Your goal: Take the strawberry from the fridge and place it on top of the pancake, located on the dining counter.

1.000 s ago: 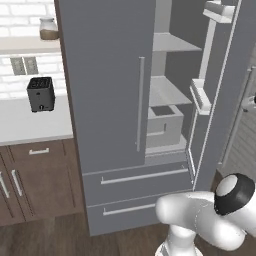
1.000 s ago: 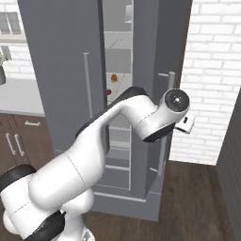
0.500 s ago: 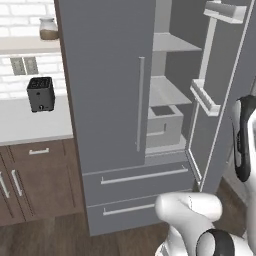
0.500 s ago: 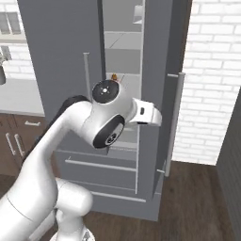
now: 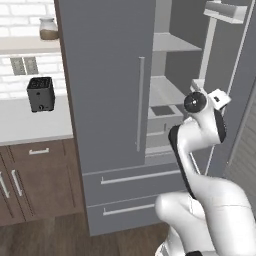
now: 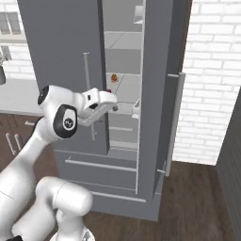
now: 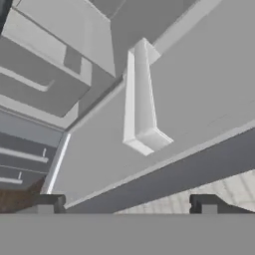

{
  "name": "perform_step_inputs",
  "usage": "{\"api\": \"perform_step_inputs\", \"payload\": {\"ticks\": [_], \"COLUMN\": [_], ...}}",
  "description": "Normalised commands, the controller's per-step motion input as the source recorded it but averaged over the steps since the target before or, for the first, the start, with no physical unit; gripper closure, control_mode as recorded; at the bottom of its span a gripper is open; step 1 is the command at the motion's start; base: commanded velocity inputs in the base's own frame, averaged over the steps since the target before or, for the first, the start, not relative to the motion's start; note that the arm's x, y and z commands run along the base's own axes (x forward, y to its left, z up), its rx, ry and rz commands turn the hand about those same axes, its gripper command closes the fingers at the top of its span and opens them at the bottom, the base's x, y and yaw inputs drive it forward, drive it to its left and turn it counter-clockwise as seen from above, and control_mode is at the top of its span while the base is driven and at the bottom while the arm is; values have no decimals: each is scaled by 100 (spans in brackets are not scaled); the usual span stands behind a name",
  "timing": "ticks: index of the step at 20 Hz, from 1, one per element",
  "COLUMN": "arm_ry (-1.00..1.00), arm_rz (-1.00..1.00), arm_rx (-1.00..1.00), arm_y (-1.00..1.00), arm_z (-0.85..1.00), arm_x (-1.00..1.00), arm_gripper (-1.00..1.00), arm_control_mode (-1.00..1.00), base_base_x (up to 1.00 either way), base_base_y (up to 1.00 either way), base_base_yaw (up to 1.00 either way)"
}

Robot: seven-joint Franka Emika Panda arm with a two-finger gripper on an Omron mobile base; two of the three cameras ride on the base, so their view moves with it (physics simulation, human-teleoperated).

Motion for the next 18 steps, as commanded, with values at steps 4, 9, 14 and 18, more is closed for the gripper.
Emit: {"api": "perform_step_inputs", "payload": {"ticks": [4,9,14,18], "arm_ry": [47,20,6,11], "arm_rz": [0,-2,-2,-5], "arm_rx": [-25,-9,-4,0], "arm_y": [13,-35,-47,-67], "arm_z": [0,-6,-17,-36], "arm_x": [100,66,13,13], "arm_gripper": [-100,-100,-100,-100], "arm_control_mode": [-100,-100,-100,-100], "base_base_x": [0,0,0,0], "base_base_y": [0,0,0,0], "base_base_yaw": [0,0,0,0]}}
